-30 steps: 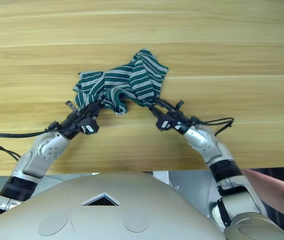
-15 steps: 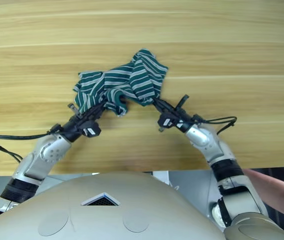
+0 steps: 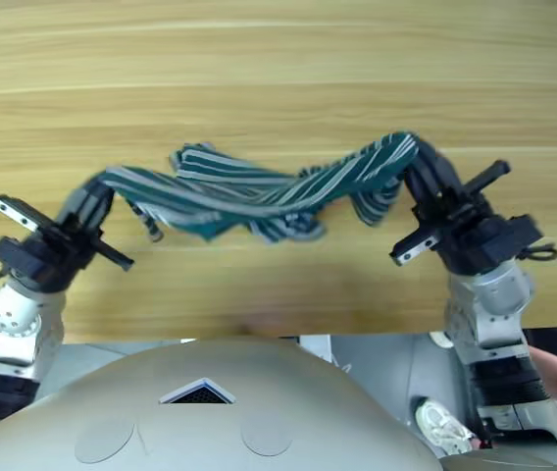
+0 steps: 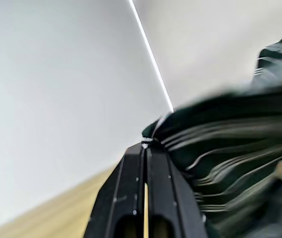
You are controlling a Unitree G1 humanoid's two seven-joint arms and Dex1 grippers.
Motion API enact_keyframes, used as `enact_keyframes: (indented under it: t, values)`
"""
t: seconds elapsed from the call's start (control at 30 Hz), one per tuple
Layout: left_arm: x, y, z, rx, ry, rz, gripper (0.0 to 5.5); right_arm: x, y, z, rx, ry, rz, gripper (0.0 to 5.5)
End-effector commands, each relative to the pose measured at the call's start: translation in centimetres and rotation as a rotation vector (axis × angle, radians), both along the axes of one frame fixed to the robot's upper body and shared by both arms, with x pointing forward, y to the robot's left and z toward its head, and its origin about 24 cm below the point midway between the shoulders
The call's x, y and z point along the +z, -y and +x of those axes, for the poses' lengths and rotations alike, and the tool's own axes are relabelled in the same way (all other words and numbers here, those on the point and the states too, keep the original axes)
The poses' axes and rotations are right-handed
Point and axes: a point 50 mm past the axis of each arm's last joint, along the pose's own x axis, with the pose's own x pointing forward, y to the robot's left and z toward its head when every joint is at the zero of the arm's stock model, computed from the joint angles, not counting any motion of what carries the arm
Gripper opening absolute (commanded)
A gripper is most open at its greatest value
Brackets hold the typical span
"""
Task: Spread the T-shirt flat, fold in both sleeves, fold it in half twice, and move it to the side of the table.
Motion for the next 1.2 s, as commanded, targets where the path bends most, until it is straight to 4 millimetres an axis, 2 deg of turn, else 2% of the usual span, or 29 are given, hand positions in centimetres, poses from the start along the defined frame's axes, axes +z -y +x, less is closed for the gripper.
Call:
enact_keyframes:
  t: [0.03, 0.07, 0.17, 0.2, 0.27, 0.3, 0.37, 0.43, 0.5, 0.53, 0.6, 0.67, 0.73, 0.83, 0.93, 1.0, 1.07, 1.2]
  values:
    - [0.8, -0.9, 7.2, 0.098, 0.012, -0.044, 0.0, 0.7, -2.0, 5.4, -0.039, 0.05, -0.05, 0.03]
    - [1.1, -0.6, 9.4, 0.115, 0.011, -0.053, 0.0, 0.7, -2.6, 7.5, -0.081, 0.057, -0.074, 0.03]
    - [3.6, 1.2, 17.4, 0.19, -0.023, -0.05, 0.0, 1.9, -3.6, 17.1, -0.401, -0.004, -0.123, 0.03]
    - [4.7, 1.8, 19.7, 0.232, -0.059, -0.047, 0.0, 3.0, -3.8, 19.9, -0.54, -0.036, -0.141, 0.03]
    - [7.5, 2.6, 23.5, 0.376, -0.122, -0.043, 0.0, 6.5, -3.9, 23.7, -0.817, -0.067, -0.126, 0.03]
    - [9.5, 3.3, 24.7, 0.433, -0.106, -0.034, 0.0, 8.4, -3.9, 24.5, -0.907, -0.059, -0.097, 0.03]
    - [13.1, 3.9, 25.8, 0.499, -0.059, -0.094, 0.0, 11.6, -3.8, 25.0, -1.011, -0.008, 0.0, 0.03]
    - [17.7, 3.5, 25.7, 0.573, 0.108, -0.159, 0.0, 16.1, -3.9, 24.3, -1.058, 0.19, 0.13, 0.03]
    - [20.3, 2.7, 25.1, 0.608, 0.237, -0.196, 0.0, 18.3, -3.9, 23.5, -1.05, 0.312, 0.214, 0.03]
    - [20.4, 2.0, 24.8, 0.617, 0.264, -0.205, 0.0, 18.3, -4.0, 23.2, -1.027, 0.354, 0.216, 0.03]
    - [18.1, 0.0, 24.3, 0.645, 0.268, -0.175, 0.0, 16.3, -4.0, 22.8, -0.967, 0.406, 0.139, 0.03]
    - [13.5, -1.6, 23.6, 0.659, 0.219, -0.053, 0.0, 12.3, -3.6, 22.5, -0.888, 0.381, -0.029, 0.03]
    - [7.7, -2.8, 22.2, 0.65, 0.113, 0.095, 0.0, 7.6, -2.7, 21.5, -0.784, 0.317, -0.205, 0.03]
    - [-0.8, -2.5, 18.9, 0.417, -0.089, 0.447, 0.0, 0.5, -0.7, 18.4, -0.543, 0.096, -0.417, 0.03]
    - [-7.8, -2.5, 13.7, 0.083, -0.314, 0.754, 0.0, -4.1, 0.8, 14.2, -0.319, -0.032, -0.591, 0.03]
    - [-10.4, -2.6, 10.3, -0.11, -0.389, 0.862, 0.0, -6.6, 1.3, 11.1, -0.174, -0.095, -0.719, 0.03]
    - [-11.1, -2.8, 8.0, -0.204, -0.396, 0.868, 0.0, -7.8, 2.0, 9.2, -0.117, -0.148, -0.802, 0.03]
    - [-9.6, -3.4, 7.8, -0.146, -0.341, 0.766, 0.0, -7.6, 2.5, 8.6, -0.132, -0.17, -0.83, 0.03]
